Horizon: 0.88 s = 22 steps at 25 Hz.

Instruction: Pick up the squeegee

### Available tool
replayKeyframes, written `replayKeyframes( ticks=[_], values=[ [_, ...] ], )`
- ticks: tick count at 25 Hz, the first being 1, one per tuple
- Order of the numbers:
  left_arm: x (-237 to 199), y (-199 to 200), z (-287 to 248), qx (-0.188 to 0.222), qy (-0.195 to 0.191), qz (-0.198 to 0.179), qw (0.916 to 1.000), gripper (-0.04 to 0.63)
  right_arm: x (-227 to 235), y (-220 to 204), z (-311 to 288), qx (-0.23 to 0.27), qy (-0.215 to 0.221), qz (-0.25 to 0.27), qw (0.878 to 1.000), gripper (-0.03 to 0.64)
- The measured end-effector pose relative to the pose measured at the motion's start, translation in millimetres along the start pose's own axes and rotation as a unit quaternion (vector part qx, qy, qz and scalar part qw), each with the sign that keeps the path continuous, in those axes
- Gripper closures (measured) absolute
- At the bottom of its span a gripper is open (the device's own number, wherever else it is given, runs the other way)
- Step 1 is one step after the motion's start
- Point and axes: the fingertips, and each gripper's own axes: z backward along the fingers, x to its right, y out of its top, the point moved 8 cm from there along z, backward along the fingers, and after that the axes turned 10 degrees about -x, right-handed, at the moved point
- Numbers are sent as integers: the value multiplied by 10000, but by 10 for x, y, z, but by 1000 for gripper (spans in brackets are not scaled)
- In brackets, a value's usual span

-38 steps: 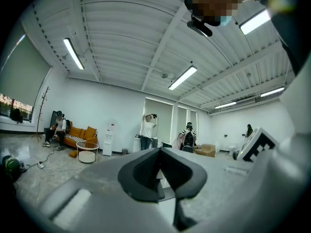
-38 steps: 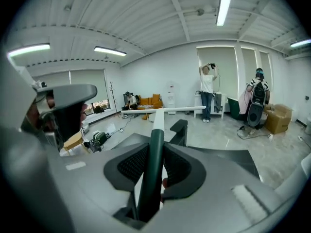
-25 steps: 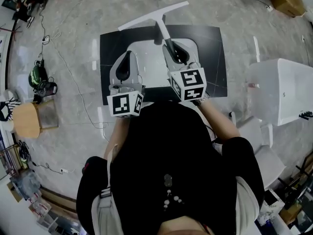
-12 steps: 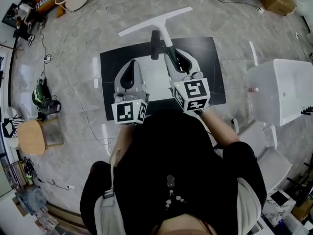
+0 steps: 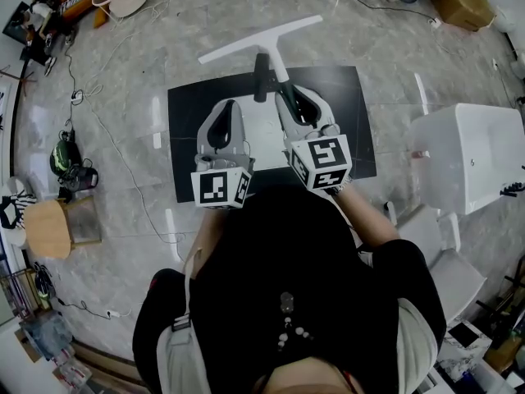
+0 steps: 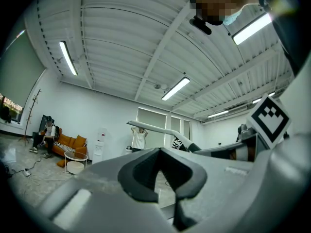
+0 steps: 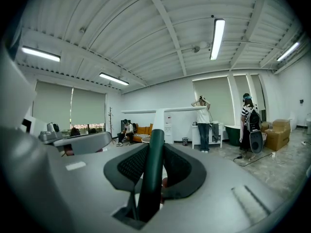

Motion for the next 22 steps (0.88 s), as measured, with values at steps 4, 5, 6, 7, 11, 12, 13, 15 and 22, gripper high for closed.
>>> replayKeyframes(
  ticks=[4,5,6,7,11,12,13,15,22],
  values=[
    [-15,-10,2,-15,-22,-26,10000,594,-53,-16,-24,-14,61,53,10000,520],
    [-15,-4,3,-8,-25,-32,10000,594,-59,-12,-25,-9,66,64,10000,520],
    [-14,3,3,1,-23,-39,10000,594,-61,-6,-25,-2,67,69,10000,520],
    [-13,12,2,10,-21,-47,10000,594,-61,2,-25,5,65,70,10000,520],
    [-8,20,-7,24,-39,-74,10000,594,-52,3,-22,15,48,56,10000,520],
    [-8,11,-11,17,-45,-77,10000,594,-47,-4,-24,10,43,46,10000,520],
    [-9,3,-16,10,-51,-81,10000,594,-42,-12,-27,4,35,36,10000,520],
    [-16,-6,-23,2,-61,-92,9999,594,-37,-23,-35,-7,18,18,10000,520],
    [-18,7,-35,-6,-66,-101,9999,594,-16,-22,-29,-36,-10,-19,10000,520]
  ],
)
